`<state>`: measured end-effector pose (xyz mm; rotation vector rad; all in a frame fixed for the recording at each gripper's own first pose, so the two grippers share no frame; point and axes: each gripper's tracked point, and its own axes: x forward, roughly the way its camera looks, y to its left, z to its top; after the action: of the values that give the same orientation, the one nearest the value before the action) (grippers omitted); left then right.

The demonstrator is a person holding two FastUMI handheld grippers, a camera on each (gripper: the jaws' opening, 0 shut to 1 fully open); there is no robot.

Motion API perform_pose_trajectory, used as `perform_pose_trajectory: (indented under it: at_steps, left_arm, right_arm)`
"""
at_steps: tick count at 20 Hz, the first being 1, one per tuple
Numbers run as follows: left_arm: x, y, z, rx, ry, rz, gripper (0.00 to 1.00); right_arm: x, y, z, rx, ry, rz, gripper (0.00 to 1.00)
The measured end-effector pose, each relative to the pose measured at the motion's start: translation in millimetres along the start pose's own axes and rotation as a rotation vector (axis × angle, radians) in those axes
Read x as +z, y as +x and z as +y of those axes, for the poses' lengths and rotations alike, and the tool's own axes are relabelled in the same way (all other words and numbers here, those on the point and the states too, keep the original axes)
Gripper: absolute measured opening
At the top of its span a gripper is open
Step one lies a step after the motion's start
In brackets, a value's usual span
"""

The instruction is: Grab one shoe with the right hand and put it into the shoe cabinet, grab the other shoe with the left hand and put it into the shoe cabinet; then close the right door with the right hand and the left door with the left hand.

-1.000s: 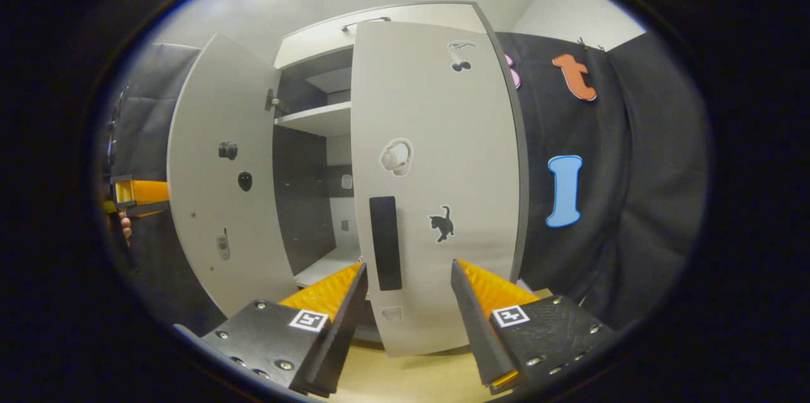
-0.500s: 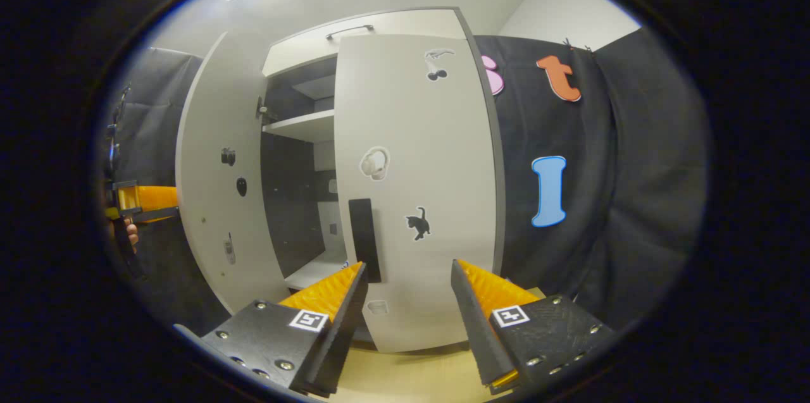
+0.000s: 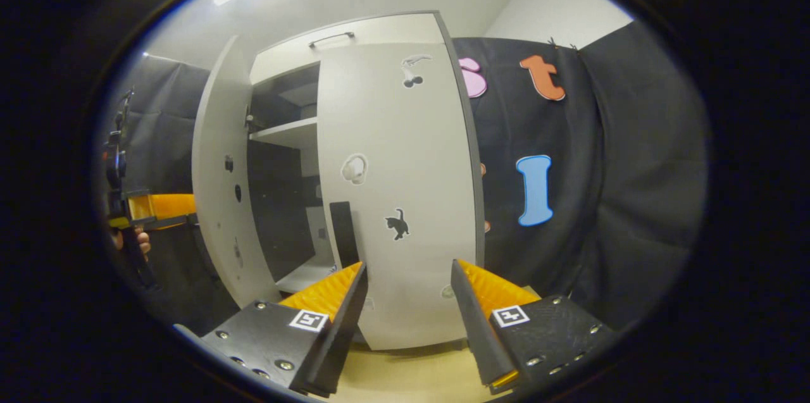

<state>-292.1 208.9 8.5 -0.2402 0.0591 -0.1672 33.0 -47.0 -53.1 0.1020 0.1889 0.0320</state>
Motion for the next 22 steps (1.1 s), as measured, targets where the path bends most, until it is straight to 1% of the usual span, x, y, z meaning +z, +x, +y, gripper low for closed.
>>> perform_pose_trajectory:
  at_steps: [2,3,4,5,6,7,8,9,10,11,14,22]
  left_arm:
    - [0.8,-1.4,-2.1,-0.024,-0.007,0.0,0.94]
    - [1.4,-2.2,-1.8,-0.031,-0.004,0.0,0.95]
    - [3.3,-3.1,-1.0,-0.037,0.003,-0.002,0.95]
    - [4.8,-3.9,1.0,-0.038,0.01,-0.004,0.95]
    - [4.8,-3.0,3.4,-0.04,0.017,-0.005,0.95]
    - [4.8,-4.5,6.1,-0.042,0.021,-0.006,0.95]
    - [5.4,-5.7,7.2,-0.045,0.023,-0.005,0.95]
    - [5.5,-8.2,8.6,-0.047,0.024,-0.003,0.95]
    - [5.3,-12.4,8.7,-0.047,0.025,0.0,0.95]
    - [5.8,-14.8,9.0,-0.047,0.028,0.002,0.95]
    - [3.2,-6.4,9.4,-0.047,0.041,0.009,0.95]
    - [0.1,-14.7,14.8,-0.035,0.048,0.019,0.95]
  right_arm:
    - [1.5,-1.6,-6.2,-0.011,0.003,-0.002,0.79]
    - [2.6,-1.4,-10.3,-0.017,0.006,-0.004,0.74]
    - [3.5,-3.1,-14.1,-0.022,0.008,-0.006,0.74]
    - [4.2,-3.4,-17.3,-0.028,0.013,-0.007,0.79]
    - [4.4,-4.4,-20.1,-0.03,0.019,-0.01,0.74]
    - [4.7,-4.5,-22.3,-0.034,0.026,-0.011,0.74]
    - [5.1,-3.9,-24.8,-0.035,0.032,-0.012,0.81]
    - [5.0,-3.2,-26.5,-0.037,0.038,-0.013,0.82]
    - [4.7,-4.0,-27.9,-0.036,0.043,-0.013,0.74]
    - [4.9,-3.7,-28.4,-0.036,0.046,-0.012,0.81]
    - [5.0,-2.0,-29.2,-0.031,0.047,-0.012,0.81]
    - [1.9,-1.8,-30.1,-0.018,0.042,-0.006,0.81]
